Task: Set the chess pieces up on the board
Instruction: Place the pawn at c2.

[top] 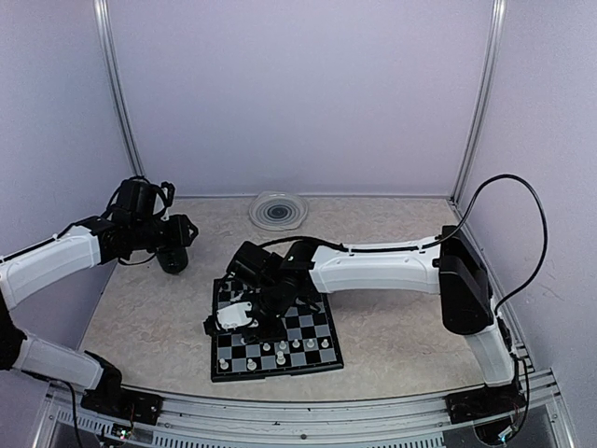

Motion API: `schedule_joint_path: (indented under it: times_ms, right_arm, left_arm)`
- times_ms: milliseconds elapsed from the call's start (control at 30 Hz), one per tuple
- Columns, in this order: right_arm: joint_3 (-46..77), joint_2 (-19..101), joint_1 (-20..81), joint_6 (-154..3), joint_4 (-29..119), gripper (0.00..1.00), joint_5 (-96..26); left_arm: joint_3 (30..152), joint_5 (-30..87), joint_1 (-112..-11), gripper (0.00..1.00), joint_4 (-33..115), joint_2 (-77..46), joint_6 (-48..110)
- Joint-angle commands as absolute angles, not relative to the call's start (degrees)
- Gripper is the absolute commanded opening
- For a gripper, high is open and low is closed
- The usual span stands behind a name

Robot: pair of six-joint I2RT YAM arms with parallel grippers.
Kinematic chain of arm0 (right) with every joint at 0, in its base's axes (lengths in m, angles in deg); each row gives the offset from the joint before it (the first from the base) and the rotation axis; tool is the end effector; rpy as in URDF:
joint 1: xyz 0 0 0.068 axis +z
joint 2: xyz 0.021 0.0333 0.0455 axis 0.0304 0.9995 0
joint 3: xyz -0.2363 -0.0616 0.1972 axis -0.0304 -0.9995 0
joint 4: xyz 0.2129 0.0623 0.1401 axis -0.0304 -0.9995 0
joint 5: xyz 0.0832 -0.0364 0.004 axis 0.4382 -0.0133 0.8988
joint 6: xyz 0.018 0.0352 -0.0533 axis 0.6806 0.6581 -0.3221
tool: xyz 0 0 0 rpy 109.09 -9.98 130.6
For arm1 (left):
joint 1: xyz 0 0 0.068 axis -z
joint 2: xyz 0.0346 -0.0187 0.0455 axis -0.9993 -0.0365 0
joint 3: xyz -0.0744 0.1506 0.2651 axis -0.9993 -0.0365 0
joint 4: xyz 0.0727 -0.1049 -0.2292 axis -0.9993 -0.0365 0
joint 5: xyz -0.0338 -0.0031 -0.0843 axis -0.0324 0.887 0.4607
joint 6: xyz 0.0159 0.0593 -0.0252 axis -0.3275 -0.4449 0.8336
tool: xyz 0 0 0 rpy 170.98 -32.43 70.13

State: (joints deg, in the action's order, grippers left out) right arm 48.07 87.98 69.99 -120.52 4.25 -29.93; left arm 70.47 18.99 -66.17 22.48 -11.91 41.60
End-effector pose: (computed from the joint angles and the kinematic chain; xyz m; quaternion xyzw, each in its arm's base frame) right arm 0.1818 0.4873 0.2166 -0.7885 0.5544 0.1673 0.2071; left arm 0.2588 -0.1021 0.3016 -0.0061 0.8925 -0.1599 0.4218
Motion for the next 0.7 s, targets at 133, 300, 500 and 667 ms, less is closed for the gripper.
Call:
schedule_joint_path:
  times_ms: [133, 300, 500, 667]
  right_arm:
    - [54.71, 94.1, 71.35, -121.39, -4.96, 0.03, -30.19]
    - [56.62, 95.98, 71.44, -121.37, -6.55, 0.04, -31.31]
    - [58.06, 96.74, 71.44, -121.35, -7.78, 0.04, -32.28]
    - [58.76, 96.97, 71.52, -121.56, -9.02, 0.04, -33.14]
  left_arm:
    - [68.53, 16.69, -70.1, 0.49, 22.32, -6.83, 38.33]
    - [68.45, 18.34, -70.6, 0.5, 22.5, -6.77, 38.28]
    - [68.43, 19.52, -70.7, 0.5, 22.58, -7.26, 38.36]
    - [68.37, 19.74, -70.77, 0.5, 22.56, -7.48, 38.36]
